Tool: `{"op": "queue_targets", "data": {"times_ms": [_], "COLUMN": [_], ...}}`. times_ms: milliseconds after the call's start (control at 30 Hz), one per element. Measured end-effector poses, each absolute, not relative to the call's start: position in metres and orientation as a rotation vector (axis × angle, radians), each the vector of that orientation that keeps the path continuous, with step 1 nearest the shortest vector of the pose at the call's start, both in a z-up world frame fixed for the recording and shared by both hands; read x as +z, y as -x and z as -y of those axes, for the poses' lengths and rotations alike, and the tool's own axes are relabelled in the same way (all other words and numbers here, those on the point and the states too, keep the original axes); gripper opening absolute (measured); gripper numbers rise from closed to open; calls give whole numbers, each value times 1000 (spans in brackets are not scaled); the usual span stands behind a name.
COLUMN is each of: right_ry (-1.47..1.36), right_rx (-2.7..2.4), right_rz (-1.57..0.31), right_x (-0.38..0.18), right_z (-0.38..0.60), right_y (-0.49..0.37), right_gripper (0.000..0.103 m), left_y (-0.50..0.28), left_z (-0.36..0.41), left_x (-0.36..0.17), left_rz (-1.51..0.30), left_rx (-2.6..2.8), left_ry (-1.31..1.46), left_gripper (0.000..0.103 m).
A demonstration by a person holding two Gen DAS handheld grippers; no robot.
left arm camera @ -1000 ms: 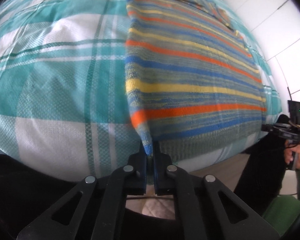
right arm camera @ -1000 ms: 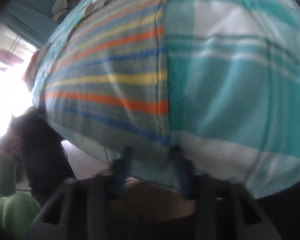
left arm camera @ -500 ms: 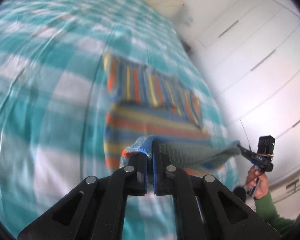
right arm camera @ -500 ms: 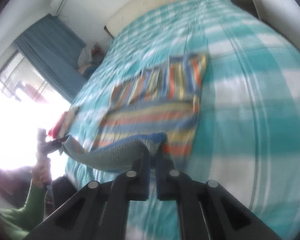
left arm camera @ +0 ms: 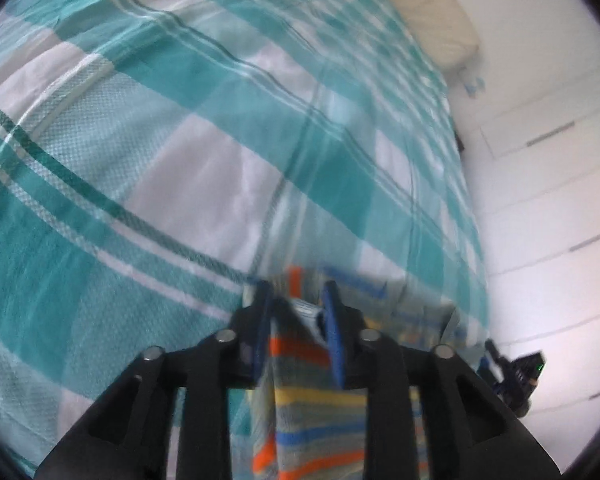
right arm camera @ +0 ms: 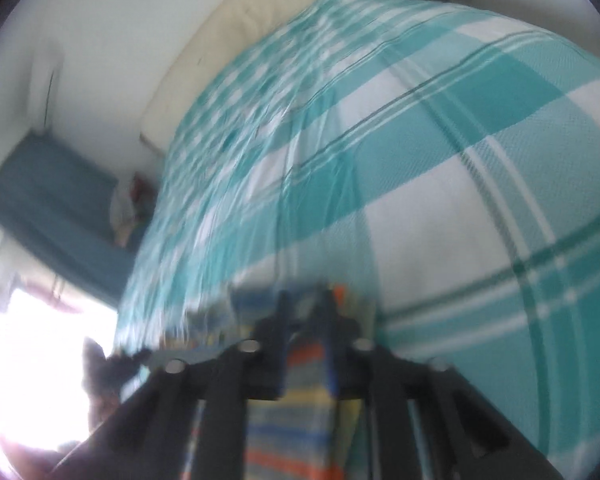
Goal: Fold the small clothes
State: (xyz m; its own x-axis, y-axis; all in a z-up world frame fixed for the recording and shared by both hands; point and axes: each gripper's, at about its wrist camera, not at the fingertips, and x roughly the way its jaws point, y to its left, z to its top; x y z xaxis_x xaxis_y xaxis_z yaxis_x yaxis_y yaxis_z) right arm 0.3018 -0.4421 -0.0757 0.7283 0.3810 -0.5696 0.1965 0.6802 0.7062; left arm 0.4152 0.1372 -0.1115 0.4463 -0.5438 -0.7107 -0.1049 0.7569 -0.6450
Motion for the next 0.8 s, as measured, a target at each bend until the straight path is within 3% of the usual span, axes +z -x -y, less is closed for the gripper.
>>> {"op": "queue_targets", "data": {"times_ms": [67, 133, 333, 400, 467, 533, 567, 600, 633, 667, 800], "right_ry": [-876, -786, -386, -291, -239, -210, -206, -202, -193, -192, -220], "right_rx": [113, 133, 231, 260, 285, 295, 304, 313, 305, 291, 264], "right_rz": [-720, -729, -946, -998, -1034, -1063, -1083, -1118, -1150, -1174, -1166], "right_x": [-70, -53, -35, -41, -48, -59, -67, -78, -86, -93, -96], "right_z": [450, 447, 391, 373, 359, 352, 350, 352, 351, 351, 357], "right_y": [-295, -285, -247, -220, -191, -162, -153, -145, -141, -137, -126], "right_gripper": [37, 37, 38, 42, 55, 60, 60, 59, 42, 13, 10], "left_y": [-412, -399, -324, -293, -260, -237, -231, -228, -225, -224, -216], "left_z": [-152, -158, -144, -138, -128, -116, -112, -108, -105, -102, -100], "left_x": [-102, -90, -80, -85, -96, -110, -117, -123, -129, -130, -128], "left_rz": [-1030, -1009, -1056, -1082, -1115, -1152, -1163, -1169, -1181, -1183, -1175], "left_rx": [-280, -308, -399, -435, -456, -409, -374, -348, -337, -334, -304], "left_ry": [742, 697, 430, 371, 296, 182, 134, 103, 85, 69, 40], "left_gripper": [50, 52, 71, 74, 74, 74, 62, 37, 26, 17, 17]}}
